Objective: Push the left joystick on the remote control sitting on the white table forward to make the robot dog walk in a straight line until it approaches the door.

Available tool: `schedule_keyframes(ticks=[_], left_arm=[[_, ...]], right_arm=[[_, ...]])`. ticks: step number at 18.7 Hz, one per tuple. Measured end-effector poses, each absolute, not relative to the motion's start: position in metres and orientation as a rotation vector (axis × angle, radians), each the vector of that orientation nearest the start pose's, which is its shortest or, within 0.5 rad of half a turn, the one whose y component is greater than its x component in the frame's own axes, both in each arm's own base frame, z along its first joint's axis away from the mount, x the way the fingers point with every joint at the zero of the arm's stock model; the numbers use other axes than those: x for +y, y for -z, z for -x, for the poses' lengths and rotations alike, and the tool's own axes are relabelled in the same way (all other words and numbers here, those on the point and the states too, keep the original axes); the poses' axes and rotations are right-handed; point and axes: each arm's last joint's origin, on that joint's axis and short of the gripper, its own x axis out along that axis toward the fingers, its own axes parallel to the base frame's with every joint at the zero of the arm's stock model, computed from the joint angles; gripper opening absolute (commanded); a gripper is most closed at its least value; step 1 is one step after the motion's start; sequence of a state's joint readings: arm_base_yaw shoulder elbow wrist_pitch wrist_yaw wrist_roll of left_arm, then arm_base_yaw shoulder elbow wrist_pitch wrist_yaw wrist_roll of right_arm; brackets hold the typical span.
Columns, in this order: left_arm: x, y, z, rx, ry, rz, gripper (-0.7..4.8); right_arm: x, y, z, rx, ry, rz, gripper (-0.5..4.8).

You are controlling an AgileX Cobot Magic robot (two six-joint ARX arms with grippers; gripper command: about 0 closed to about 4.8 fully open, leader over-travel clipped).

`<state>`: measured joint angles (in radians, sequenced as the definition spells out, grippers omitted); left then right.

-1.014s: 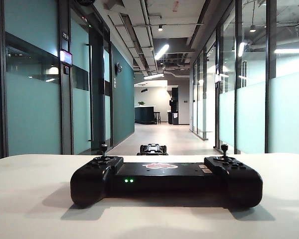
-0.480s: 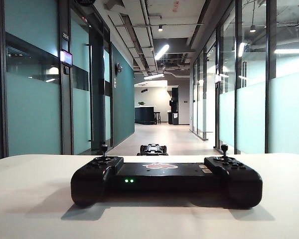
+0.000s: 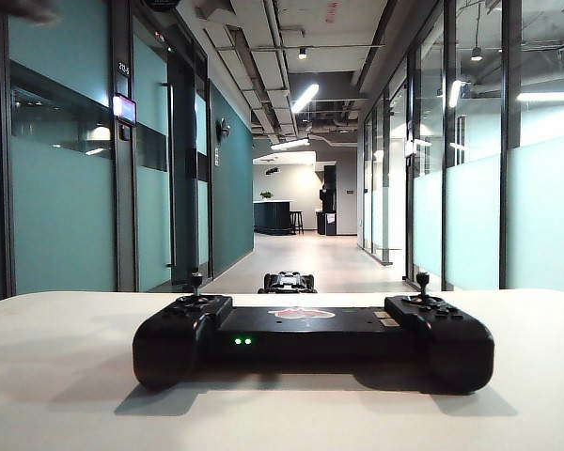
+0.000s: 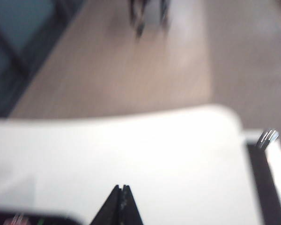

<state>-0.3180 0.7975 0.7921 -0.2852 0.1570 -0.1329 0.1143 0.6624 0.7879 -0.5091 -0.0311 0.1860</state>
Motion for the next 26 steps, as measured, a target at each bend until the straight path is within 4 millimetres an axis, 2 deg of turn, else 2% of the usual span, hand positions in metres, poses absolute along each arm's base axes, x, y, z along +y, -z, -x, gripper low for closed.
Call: schedule_keyframes(ticks=[5,7,12,13,14,16,20,22,26], left_arm=[[-0.090,-0.326,-0.170,0.461,0.624,0.071,-0.05],[-0.100,-0.320,-0.172,0.509,0.703,0.068,-0.05],[-0.108,-0.312,-0.177,0.568,0.769,0.065,-0.05],[-0.108,-0.312,-0.177,0.566,0.771,0.058,-0.05],[-0.108,-0.312,-0.177,0.565,0.772,0.053,-0.05],[-0.108,-0.311,-0.177,0.564,0.773,0.049,-0.05],[-0.109,-0.311,-0.178,0.567,0.783,0.050,-0.05],[-0.109,-0.311,-0.178,0.568,0.789,0.050,-0.05],[-0.109,-0.311,-0.178,0.566,0.790,0.051,-0.05]], right_arm=[[0.058,-0.315,-0.154,0.581,-0.210,-0.171,-0.05],[0.078,-0.309,-0.159,0.671,-0.252,-0.143,-0.05],[0.110,-0.298,-0.175,0.929,-0.315,-0.057,-0.05],[0.116,-0.294,-0.180,0.997,-0.330,-0.047,0.39],[0.119,-0.292,-0.184,1.040,-0.332,-0.040,1.43],[0.124,-0.288,-0.191,1.097,-0.332,-0.031,4.02],[0.134,-0.258,-0.199,1.339,-0.340,-0.006,4.00],[0.137,-0.247,-0.203,1.400,-0.320,0.017,4.00],[0.142,-0.235,-0.212,1.415,-0.292,0.040,3.99]])
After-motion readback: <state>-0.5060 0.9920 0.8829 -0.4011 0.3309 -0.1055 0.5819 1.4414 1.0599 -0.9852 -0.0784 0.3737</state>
